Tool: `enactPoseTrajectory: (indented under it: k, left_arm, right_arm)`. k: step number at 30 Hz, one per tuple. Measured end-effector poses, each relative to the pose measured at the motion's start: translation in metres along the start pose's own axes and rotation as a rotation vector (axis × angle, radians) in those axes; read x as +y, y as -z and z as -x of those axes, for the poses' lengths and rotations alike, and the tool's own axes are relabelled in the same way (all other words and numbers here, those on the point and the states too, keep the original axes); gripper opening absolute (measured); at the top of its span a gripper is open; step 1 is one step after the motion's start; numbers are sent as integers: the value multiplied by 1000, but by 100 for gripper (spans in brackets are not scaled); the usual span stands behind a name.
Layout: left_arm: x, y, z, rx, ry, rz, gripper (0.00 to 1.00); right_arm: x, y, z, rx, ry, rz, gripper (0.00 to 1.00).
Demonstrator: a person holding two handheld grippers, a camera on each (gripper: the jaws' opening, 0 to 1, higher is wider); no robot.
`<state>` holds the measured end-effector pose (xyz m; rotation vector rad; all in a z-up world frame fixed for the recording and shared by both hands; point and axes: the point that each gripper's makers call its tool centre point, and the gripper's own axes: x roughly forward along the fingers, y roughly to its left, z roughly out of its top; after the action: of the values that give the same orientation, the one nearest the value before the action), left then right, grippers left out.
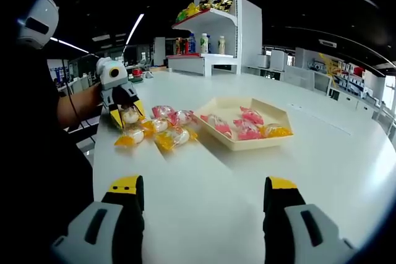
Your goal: Pick up the marshmallows scattered on the table and place them into the bowl on the table
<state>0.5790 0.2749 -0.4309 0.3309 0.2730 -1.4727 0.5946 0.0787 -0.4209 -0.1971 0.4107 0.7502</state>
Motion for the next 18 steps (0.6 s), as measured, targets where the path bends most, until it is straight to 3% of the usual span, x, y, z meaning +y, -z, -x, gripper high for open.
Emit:
enactPoseTrajectory:
  k: [7,18]
  left_arm:
    - [-2,-4,0,-10,6,-12,31]
    - [-1,-8,1,-18,0,-20,31]
  right_arm:
    - [12,-10,2,-51,-57,-5,78]
    - [21,-5,1,-32,-90,36,76]
